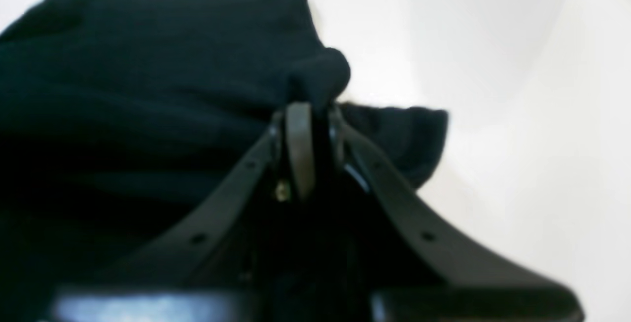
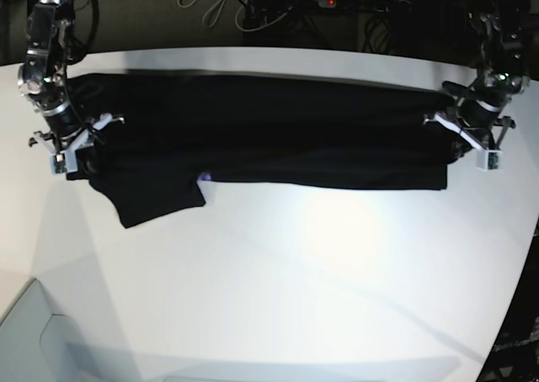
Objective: Layout the t-shirt on the table in an organized manner, then fold the t-shirt properly
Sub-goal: 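Lower the folded hem onto the shirt with both grippers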
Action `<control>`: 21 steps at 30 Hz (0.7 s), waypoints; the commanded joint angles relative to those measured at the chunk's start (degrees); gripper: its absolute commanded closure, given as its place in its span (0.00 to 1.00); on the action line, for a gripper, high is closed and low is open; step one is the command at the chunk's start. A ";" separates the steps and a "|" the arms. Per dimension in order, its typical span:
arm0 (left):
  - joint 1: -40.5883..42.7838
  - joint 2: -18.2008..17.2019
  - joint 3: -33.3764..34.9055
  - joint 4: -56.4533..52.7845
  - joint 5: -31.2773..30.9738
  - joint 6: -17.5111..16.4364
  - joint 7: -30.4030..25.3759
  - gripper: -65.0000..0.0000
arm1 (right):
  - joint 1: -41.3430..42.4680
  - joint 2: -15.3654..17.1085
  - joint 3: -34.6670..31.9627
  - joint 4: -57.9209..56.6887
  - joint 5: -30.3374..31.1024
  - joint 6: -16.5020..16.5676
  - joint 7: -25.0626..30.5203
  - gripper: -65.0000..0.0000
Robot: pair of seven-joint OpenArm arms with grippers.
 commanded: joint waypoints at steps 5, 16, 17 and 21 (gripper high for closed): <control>-0.76 -0.81 -0.19 -1.60 -0.14 0.17 -1.58 1.00 | -1.07 0.02 0.25 1.14 0.54 -0.15 1.77 1.00; -0.85 -0.81 2.71 -6.70 -0.14 0.17 -1.58 1.00 | -2.82 -0.25 0.34 0.70 0.36 -0.15 1.59 1.00; -0.85 -0.81 3.06 -6.70 -0.14 0.17 -1.58 1.00 | -2.82 -0.25 0.34 0.70 0.36 -0.15 1.33 1.00; -0.76 -0.72 3.32 -6.88 -0.14 0.17 -1.58 1.00 | -3.00 -0.25 0.25 0.79 0.36 -0.15 -3.59 0.97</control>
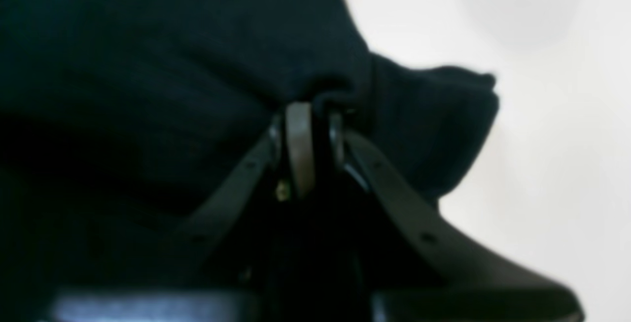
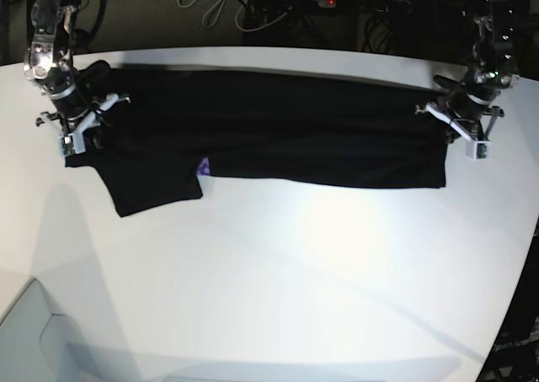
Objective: Layout the t-shirt on the table in an organized manner, then fold the t-shirt properly
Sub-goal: 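Lower the folded hem onto the shirt with both grippers, then grasp the protruding sleeve with the right gripper, left gripper holding the fold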
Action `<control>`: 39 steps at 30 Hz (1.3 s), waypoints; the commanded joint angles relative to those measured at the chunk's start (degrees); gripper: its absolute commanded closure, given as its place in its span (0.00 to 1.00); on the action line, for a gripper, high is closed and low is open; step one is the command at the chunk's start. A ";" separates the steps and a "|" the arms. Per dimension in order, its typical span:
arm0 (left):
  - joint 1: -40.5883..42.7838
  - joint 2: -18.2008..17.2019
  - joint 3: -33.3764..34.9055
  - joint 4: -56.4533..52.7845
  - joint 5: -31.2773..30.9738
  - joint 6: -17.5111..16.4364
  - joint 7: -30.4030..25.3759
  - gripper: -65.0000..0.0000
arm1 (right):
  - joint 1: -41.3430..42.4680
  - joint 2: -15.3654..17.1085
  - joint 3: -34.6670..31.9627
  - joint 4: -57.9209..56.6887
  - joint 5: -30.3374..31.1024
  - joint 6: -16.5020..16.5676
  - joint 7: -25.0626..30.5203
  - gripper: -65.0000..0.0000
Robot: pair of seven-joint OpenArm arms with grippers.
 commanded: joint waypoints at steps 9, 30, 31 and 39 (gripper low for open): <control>0.23 -0.48 -0.06 0.38 -0.11 -0.05 0.34 0.99 | -0.18 0.91 1.13 2.33 0.34 -0.13 -1.03 0.63; 1.11 -0.39 -0.06 0.38 -0.55 -0.05 0.34 0.99 | 2.46 -3.22 7.90 11.47 0.34 -0.13 -2.61 0.56; 1.11 -0.39 -0.06 0.38 -0.55 -0.05 0.34 0.99 | 3.86 -2.87 7.02 10.85 0.34 -0.13 -4.45 0.53; 1.11 -0.39 -0.24 0.38 -0.47 -0.05 0.34 0.99 | 19.69 -1.64 1.22 0.39 0.34 -0.13 -13.95 0.49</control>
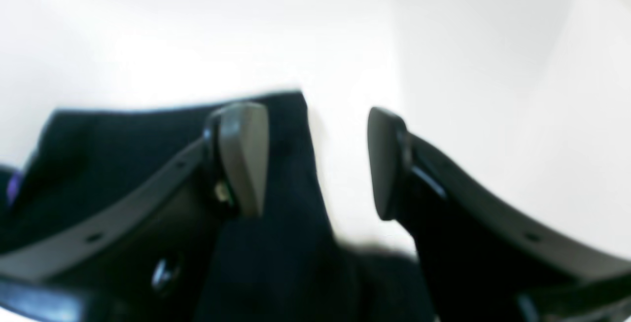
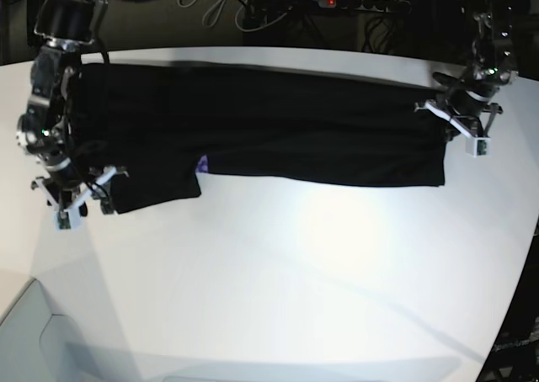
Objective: Layout the t-shirt on the table in an organized manner, then fold the t-shirt properly
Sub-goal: 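Grasp the protruding sleeve with the right gripper, left gripper holding the fold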
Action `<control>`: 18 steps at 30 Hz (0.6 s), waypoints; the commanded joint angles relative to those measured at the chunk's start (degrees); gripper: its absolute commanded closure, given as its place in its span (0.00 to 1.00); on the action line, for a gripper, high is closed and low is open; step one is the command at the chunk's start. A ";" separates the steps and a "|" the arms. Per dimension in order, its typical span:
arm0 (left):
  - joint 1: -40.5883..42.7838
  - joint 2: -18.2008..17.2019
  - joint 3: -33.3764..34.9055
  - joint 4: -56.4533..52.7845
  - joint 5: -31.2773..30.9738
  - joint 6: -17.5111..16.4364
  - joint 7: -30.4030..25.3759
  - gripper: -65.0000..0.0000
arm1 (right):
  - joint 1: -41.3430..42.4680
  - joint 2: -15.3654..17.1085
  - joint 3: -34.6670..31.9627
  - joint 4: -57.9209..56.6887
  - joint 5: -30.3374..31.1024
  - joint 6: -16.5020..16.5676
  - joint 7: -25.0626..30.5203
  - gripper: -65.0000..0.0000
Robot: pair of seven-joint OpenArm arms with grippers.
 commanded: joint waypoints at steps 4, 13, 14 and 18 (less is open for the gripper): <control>0.19 -0.65 -0.13 0.40 0.28 0.02 1.22 0.99 | 7.18 2.17 -2.40 -8.25 0.14 -0.18 1.00 0.49; 0.19 -0.57 -0.22 0.40 0.19 0.02 1.22 0.99 | 13.95 3.14 -2.66 -23.19 0.14 -0.18 3.90 0.49; 0.19 -0.57 -0.22 0.40 0.19 0.02 1.22 0.99 | 13.77 3.14 -2.66 -23.37 0.14 -0.18 4.52 0.49; 0.19 -0.57 -0.22 0.40 0.19 0.02 1.22 0.99 | 12.19 2.96 -2.75 -23.46 0.14 -0.18 5.49 0.49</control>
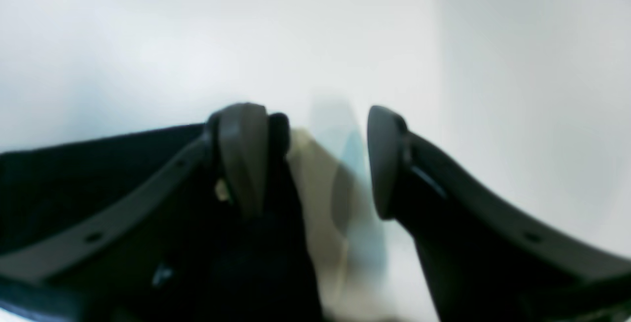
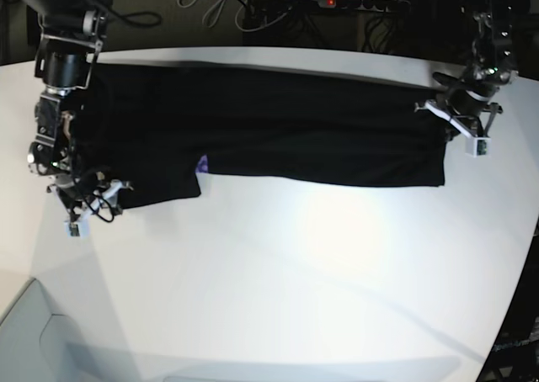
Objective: Layout the t-shirt on the table in an organized manner, then fold the t-shirt properly
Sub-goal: 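Grasp the protruding sleeve with the right gripper, left gripper holding the fold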
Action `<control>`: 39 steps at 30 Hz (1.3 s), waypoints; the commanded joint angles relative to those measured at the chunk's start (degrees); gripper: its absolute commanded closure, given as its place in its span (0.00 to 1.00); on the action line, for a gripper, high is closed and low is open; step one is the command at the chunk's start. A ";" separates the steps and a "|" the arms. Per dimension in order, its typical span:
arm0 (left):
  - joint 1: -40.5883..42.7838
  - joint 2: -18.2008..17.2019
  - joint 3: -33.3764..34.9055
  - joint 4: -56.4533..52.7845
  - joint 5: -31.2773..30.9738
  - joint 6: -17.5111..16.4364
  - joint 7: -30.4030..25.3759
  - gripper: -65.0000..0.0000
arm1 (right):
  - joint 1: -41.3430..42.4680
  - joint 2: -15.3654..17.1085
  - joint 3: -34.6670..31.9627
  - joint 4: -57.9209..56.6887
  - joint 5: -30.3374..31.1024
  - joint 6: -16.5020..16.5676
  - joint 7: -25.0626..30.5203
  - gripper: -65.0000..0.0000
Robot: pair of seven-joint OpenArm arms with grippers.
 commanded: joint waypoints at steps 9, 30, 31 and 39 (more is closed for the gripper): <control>-0.14 -0.61 0.02 0.31 0.19 -0.01 1.17 0.99 | 0.60 0.76 0.13 1.18 0.36 -0.09 0.83 0.49; -0.40 -0.52 0.02 -3.03 0.19 -0.01 1.17 0.99 | -5.20 -1.79 -4.26 10.67 0.36 -0.09 0.83 0.49; -0.40 -0.52 0.02 -3.03 0.19 -0.01 1.17 0.99 | -5.20 -1.71 -4.17 10.76 0.36 -0.09 0.83 0.49; -0.40 -0.52 0.02 -3.03 0.19 -0.01 1.17 0.99 | -3.80 -0.91 -4.09 10.67 0.36 -0.09 0.83 0.49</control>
